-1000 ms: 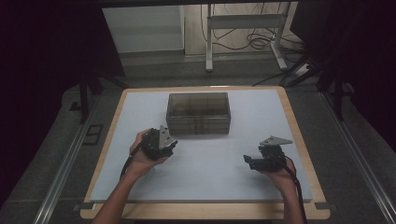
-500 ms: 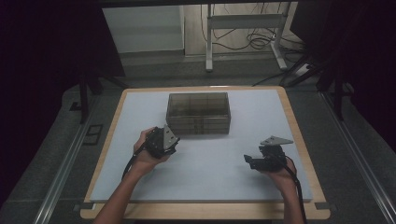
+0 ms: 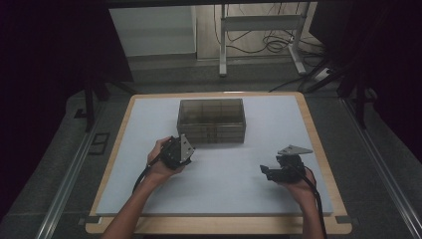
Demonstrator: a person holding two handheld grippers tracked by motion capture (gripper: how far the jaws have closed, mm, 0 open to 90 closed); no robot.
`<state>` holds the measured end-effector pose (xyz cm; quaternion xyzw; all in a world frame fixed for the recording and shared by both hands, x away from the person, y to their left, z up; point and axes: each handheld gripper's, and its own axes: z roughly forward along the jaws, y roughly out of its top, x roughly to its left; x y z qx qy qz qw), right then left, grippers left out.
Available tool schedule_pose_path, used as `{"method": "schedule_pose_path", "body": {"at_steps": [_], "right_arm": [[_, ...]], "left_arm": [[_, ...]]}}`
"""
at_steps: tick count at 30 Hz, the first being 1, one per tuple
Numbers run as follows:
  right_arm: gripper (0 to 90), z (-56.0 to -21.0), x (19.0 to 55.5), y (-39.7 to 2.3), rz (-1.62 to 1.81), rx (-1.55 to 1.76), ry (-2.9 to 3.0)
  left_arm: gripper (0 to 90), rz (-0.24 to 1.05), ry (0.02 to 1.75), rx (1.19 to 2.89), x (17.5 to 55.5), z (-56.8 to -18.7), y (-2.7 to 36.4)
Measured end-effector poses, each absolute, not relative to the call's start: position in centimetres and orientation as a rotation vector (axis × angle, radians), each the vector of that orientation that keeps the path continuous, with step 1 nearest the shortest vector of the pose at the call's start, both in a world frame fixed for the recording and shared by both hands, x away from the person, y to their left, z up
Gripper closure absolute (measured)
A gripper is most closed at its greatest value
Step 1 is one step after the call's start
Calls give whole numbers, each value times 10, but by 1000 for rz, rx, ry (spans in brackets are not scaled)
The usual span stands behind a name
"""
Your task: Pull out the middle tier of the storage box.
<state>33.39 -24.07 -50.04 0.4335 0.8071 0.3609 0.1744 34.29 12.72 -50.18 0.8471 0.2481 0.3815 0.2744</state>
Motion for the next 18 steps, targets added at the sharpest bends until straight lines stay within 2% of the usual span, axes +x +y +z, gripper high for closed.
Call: {"method": "schedule_pose_path", "body": {"at_steps": [18], "right_arm": [[245,-500,334,-241,1022,1228,2287]], "left_arm": [[472,1083,601,2293,344,-510,114]]}}
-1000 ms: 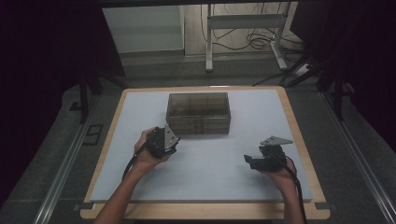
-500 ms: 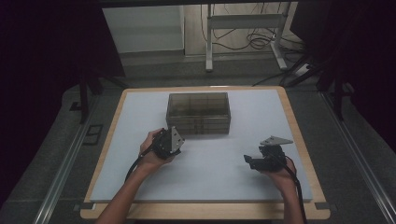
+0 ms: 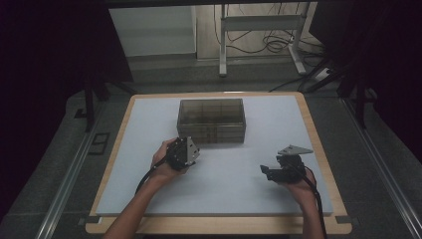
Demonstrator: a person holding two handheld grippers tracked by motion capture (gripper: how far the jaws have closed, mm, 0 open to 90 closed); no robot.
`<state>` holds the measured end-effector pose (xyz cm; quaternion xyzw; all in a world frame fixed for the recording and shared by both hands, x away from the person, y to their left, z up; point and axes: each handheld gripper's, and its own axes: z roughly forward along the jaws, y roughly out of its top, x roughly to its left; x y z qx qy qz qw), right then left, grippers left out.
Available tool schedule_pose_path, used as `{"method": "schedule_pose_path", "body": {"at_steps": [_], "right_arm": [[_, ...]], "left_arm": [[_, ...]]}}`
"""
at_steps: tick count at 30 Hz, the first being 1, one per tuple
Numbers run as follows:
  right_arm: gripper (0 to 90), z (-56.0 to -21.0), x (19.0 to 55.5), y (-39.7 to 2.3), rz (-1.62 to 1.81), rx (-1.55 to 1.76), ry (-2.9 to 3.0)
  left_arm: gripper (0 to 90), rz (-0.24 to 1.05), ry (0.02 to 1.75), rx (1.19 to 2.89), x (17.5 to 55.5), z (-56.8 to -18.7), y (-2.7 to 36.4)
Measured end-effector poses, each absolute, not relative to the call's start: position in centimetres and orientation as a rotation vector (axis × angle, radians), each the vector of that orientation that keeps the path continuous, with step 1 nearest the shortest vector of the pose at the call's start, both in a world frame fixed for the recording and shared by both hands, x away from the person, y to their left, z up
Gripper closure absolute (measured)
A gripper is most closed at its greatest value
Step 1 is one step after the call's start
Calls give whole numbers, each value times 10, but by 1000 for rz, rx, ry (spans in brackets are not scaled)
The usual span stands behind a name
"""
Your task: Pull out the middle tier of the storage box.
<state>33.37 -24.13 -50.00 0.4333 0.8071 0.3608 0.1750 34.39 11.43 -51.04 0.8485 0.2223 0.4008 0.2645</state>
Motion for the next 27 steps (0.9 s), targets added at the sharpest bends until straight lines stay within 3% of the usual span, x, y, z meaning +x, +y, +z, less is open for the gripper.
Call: {"method": "schedule_pose_path", "body": {"at_steps": [27], "right_arm": [[245,-502,335,-240,1008,1235,2292]], "left_arm": [[503,1201,522,2315,344,-520,99]]}}
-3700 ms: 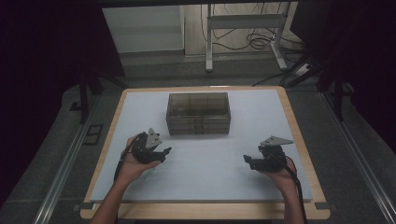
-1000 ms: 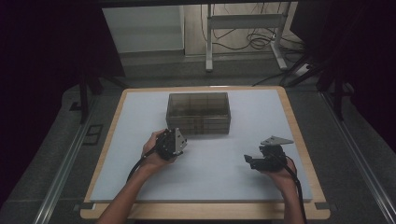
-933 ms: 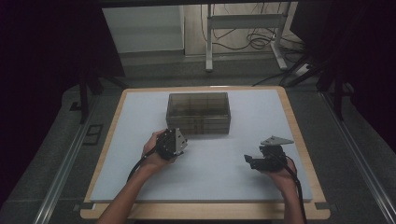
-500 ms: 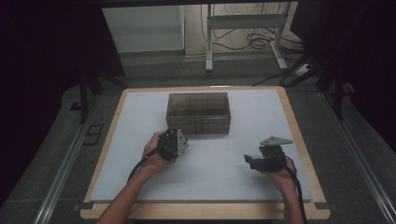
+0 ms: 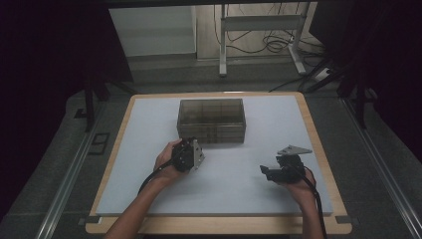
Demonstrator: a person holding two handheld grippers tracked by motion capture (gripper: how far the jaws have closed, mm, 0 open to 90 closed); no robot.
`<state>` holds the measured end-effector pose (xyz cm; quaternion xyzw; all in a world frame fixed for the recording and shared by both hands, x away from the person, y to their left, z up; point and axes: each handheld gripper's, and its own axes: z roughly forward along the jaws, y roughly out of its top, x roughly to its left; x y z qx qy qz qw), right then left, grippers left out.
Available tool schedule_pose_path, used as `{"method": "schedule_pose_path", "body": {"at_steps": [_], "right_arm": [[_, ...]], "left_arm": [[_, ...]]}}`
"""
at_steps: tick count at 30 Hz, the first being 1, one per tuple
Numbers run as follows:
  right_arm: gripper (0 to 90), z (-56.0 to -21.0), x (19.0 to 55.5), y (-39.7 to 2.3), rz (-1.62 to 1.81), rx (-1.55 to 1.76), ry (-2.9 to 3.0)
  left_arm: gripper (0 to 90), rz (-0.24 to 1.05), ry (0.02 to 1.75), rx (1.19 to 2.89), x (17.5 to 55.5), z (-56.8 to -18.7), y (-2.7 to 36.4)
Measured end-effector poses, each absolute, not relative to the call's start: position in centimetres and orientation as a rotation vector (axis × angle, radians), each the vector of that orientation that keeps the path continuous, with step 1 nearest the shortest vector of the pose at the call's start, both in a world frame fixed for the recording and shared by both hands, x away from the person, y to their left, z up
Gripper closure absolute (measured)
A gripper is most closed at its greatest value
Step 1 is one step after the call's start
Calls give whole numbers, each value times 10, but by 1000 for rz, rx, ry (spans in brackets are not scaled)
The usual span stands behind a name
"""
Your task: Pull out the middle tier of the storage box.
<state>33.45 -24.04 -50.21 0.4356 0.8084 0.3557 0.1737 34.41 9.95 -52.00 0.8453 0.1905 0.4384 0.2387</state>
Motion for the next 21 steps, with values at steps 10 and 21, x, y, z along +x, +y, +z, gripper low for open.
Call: {"method": "schedule_pose_path", "body": {"at_steps": [10,21], "right_arm": [[245,-503,335,-241,1004,1242,2293],[245,-504,335,-240,999,1248,2301]], "left_arm": [[503,1256,472,2327,347,-518,88],[504,1309,412,2362,347,-523,80]]}}
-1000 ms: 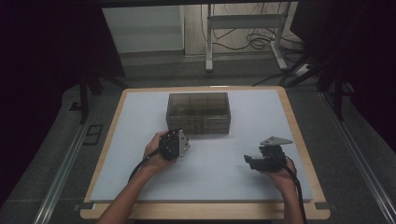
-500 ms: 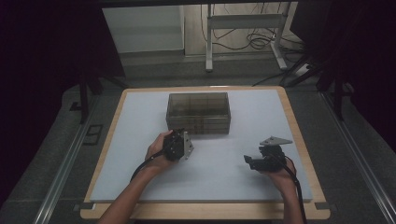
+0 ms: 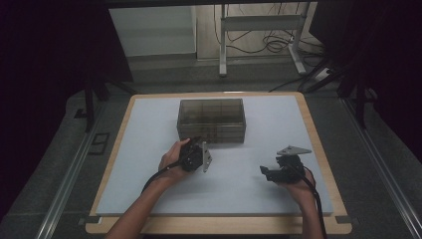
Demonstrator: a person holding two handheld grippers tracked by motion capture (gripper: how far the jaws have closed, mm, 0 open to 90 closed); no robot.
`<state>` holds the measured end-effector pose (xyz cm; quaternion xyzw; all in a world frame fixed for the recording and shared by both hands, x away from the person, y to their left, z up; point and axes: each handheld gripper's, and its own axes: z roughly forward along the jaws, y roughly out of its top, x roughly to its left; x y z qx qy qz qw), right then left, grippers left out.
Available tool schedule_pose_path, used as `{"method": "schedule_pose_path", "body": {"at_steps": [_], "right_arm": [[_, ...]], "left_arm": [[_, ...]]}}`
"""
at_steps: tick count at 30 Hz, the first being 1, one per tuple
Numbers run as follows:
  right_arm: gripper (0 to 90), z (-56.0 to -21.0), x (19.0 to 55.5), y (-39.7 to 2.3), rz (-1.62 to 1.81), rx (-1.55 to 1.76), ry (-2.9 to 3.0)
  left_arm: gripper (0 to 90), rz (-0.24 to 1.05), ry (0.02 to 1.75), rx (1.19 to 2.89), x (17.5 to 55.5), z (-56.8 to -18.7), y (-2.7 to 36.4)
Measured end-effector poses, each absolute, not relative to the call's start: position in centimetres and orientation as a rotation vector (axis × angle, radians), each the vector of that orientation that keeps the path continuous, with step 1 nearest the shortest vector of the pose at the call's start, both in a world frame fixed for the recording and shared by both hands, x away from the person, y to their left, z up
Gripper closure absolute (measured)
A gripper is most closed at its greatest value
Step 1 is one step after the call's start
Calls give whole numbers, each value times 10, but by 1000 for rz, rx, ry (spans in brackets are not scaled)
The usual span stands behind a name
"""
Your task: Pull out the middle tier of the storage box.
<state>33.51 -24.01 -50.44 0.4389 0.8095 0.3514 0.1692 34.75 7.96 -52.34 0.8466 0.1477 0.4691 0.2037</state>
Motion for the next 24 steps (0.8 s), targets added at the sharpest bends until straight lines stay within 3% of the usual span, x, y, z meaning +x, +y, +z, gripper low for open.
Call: {"method": "schedule_pose_path", "body": {"at_steps": [24], "right_arm": [[245,-505,336,-241,996,1258,2301]], "left_arm": [[505,1379,373,2342,350,-529,67]]}}
